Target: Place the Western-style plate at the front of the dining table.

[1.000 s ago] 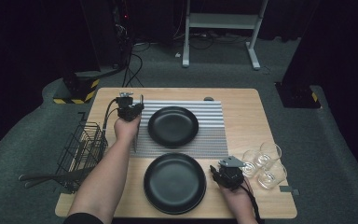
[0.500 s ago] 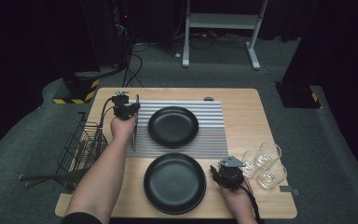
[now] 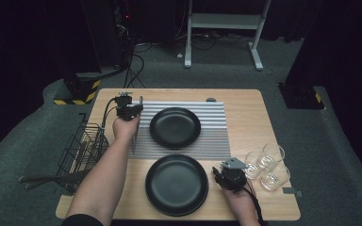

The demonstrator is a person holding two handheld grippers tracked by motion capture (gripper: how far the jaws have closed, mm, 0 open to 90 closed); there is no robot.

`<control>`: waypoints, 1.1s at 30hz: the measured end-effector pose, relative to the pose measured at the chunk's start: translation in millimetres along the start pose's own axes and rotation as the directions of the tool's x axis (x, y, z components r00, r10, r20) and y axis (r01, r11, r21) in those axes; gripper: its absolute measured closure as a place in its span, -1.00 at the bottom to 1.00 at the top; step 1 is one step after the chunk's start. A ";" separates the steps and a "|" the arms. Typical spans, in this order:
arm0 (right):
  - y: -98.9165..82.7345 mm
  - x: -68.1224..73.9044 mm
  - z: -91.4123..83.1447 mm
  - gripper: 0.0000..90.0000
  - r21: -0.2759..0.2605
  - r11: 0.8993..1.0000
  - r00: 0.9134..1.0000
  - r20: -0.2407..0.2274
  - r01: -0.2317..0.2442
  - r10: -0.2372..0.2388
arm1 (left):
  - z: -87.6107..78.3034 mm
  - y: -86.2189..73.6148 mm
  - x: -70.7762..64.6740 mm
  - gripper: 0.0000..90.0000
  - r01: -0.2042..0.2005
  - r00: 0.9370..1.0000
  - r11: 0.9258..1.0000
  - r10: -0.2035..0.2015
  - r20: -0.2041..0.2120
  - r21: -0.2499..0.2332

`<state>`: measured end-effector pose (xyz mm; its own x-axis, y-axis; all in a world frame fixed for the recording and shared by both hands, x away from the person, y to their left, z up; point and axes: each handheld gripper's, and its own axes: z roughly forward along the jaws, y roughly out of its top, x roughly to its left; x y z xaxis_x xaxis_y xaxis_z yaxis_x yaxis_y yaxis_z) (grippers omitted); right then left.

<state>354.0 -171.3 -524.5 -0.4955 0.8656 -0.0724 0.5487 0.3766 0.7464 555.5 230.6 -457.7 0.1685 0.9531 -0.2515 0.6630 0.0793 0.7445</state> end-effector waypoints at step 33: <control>-0.4 2.1 -0.4 0.21 -0.001 1.000 1.000 0.000 0.017 -0.017 | 18.8 -6.4 23.2 0.84 0.133 0.991 0.990 -0.133 -0.008 0.041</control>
<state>352.4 -169.7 -524.7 -0.5046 0.8591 -0.0853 0.5398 0.3910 0.7454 568.8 246.8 -480.0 0.0734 0.9363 -0.3436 0.7089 0.1934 0.6783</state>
